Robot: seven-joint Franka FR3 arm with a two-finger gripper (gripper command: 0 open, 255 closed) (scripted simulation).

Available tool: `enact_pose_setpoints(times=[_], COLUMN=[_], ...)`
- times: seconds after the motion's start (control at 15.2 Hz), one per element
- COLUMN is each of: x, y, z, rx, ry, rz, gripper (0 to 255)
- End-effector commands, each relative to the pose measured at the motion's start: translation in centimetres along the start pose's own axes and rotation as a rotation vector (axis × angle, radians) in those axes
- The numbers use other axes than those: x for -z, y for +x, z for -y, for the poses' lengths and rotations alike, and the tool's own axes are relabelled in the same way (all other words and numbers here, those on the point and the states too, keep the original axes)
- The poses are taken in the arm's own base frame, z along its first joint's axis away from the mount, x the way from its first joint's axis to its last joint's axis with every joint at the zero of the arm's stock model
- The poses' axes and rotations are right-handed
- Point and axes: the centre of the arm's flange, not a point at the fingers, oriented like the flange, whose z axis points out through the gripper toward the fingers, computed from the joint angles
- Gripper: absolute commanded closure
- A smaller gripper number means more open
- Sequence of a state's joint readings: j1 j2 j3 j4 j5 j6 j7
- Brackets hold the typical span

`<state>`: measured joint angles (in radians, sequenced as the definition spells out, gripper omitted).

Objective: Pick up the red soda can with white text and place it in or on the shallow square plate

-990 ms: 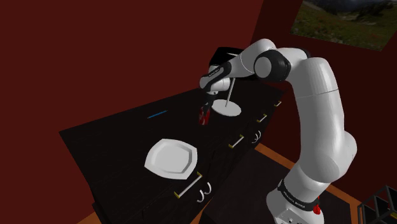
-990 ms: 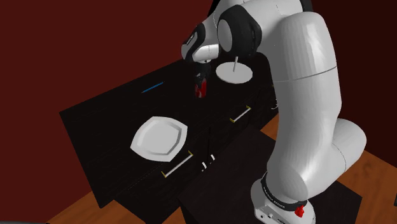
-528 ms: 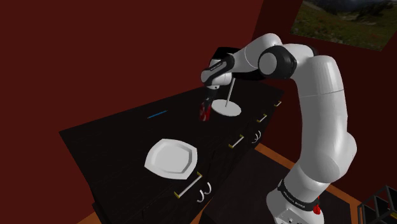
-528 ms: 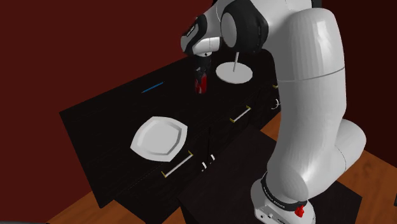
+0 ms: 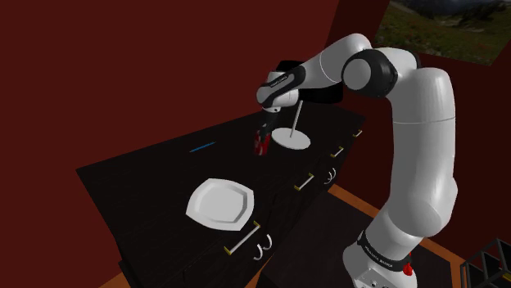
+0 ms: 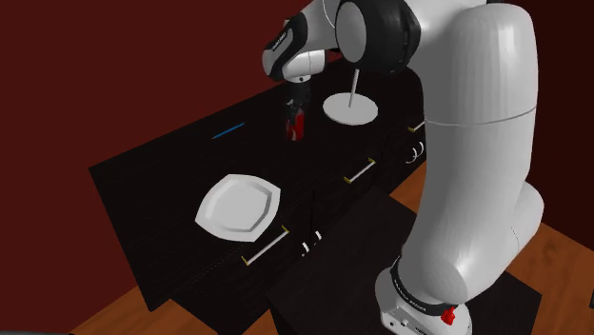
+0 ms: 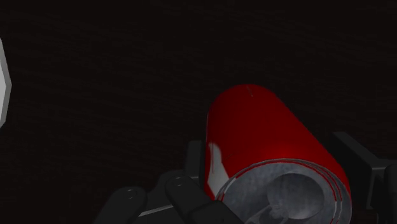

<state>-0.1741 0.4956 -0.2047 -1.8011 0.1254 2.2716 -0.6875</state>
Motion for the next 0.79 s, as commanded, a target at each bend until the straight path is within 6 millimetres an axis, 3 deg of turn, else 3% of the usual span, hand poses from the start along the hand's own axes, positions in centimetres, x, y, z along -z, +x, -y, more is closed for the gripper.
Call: enact_pose_setpoints(times=[0.0, 0.73], x=[0.5, 1.6], y=[0.0, 0.5], z=[2.4, 16.9], rx=[-0.001, -0.001], ry=[0.0, 0.0], rz=[0.0, 0.0], gripper=[255, 255])
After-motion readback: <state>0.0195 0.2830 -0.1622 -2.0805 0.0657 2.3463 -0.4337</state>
